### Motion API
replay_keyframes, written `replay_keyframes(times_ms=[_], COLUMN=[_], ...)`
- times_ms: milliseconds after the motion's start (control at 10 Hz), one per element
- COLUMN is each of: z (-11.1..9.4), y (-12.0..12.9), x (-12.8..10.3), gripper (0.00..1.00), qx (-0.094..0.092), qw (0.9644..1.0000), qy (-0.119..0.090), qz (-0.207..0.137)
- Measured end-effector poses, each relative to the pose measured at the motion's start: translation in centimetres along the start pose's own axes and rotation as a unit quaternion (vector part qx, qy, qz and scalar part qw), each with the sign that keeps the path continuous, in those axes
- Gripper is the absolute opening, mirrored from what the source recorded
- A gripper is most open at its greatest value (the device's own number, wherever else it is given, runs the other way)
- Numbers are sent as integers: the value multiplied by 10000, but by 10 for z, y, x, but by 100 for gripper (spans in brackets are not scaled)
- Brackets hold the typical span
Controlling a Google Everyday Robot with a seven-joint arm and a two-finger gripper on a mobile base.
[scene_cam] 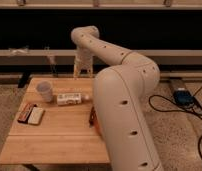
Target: Move the arm in a circular motion
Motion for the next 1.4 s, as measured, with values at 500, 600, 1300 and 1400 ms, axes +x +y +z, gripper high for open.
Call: replay_keyframes(times_ms=[500, 600, 1300, 1400], z=[-6, -8, -18, -19], y=[120, 139, 154, 144], x=[45, 67, 234, 244], gripper=[65, 65, 65, 65], qx=[-162, -221, -348, -337], qw=[9890, 9839, 9749, 9772], qy=[-4, 36, 201, 203], qz=[-1470, -1773, -2192, -2086])
